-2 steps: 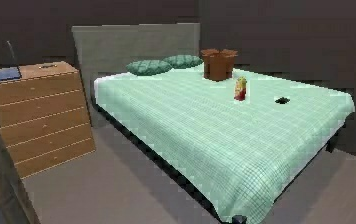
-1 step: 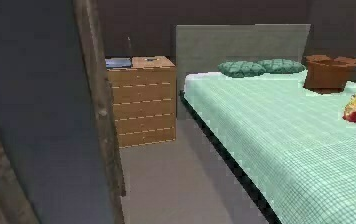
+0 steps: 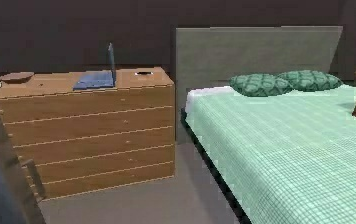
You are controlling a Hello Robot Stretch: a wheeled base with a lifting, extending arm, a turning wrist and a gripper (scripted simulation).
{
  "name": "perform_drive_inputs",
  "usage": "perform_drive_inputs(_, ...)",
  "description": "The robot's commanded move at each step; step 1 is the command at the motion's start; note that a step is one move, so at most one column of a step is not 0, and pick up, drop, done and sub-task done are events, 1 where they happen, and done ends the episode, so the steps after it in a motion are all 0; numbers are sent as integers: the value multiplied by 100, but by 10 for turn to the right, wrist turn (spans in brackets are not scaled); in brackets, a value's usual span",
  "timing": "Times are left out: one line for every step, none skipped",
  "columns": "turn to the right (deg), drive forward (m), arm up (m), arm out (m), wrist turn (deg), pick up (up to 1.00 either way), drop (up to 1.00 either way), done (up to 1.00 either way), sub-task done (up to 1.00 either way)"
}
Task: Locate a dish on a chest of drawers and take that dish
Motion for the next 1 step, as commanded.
perform_drive_inputs(-30,0,0,0,0,0,0,0,0)
